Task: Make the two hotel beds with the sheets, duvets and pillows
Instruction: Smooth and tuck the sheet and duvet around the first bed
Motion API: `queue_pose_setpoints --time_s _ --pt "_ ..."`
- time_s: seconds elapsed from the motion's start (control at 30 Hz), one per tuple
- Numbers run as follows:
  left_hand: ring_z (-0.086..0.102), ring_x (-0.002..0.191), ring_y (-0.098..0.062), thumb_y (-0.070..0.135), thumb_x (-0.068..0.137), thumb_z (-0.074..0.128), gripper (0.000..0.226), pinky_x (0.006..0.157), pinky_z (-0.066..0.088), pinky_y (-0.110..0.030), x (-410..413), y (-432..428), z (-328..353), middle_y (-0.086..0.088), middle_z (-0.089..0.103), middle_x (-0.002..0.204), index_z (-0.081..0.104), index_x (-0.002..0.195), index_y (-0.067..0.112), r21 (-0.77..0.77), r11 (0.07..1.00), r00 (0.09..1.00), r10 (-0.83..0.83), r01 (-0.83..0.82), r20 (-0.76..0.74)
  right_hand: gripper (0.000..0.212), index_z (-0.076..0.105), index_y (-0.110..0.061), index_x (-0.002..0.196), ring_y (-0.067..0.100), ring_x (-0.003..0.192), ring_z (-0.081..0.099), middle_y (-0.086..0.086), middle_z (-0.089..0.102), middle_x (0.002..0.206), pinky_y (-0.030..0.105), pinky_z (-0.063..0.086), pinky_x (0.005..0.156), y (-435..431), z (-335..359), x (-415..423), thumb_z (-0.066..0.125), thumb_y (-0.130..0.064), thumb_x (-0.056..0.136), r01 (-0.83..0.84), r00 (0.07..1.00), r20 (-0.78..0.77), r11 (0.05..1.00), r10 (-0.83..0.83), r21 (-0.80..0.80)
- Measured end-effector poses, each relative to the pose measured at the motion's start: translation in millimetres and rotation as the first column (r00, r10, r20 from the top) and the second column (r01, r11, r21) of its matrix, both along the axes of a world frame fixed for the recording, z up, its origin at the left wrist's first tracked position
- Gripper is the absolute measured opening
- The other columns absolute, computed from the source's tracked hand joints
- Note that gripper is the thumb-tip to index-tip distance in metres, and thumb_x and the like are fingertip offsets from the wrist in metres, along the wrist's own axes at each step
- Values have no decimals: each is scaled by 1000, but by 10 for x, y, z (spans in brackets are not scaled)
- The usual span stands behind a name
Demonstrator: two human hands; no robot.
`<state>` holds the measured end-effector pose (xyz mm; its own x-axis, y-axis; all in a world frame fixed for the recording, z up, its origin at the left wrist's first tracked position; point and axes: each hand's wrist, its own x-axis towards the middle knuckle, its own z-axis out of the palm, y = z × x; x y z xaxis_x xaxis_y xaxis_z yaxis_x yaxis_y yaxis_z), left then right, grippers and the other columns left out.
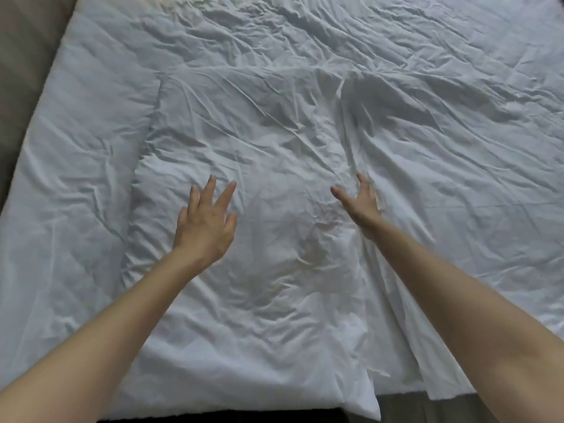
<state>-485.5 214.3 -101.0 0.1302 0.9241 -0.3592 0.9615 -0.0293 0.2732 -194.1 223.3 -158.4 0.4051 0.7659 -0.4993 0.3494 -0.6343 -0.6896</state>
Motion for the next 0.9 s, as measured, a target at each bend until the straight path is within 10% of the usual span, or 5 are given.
queue_pose_setpoints --time_s 0.37,0.5,0.9 --pt "-11 148 -31 39 102 34 58 116 2 -55 285 819 -836 4 -10 162 6 152 39 -80 997 1000 -20 19 -12 134 10 -34 152 29 141 33 5 29 156 51 30 114 529 -709 -13 65 -91 43 96 995 -13 985 -98 -141" --pt "-16 147 -31 41 102 33 58 112 -6 -61 309 845 -929 8 -14 161 3 151 44 -80 997 1000 -15 14 -16 105 37 -26 139 14 111 61 -9 61 125 41 48 102 598 -748 -371 82 -68 54 134 951 -272 989 -146 -62" --pt "-20 146 -28 36 102 35 60 112 -8 -61 93 851 -910 10 -13 161 0 148 48 97 993 997 57 -62 56 34 60 -21 112 8 91 69 -4 70 104 27 56 82 828 -516 -614 76 -28 84 -93 893 -441 995 92 19"
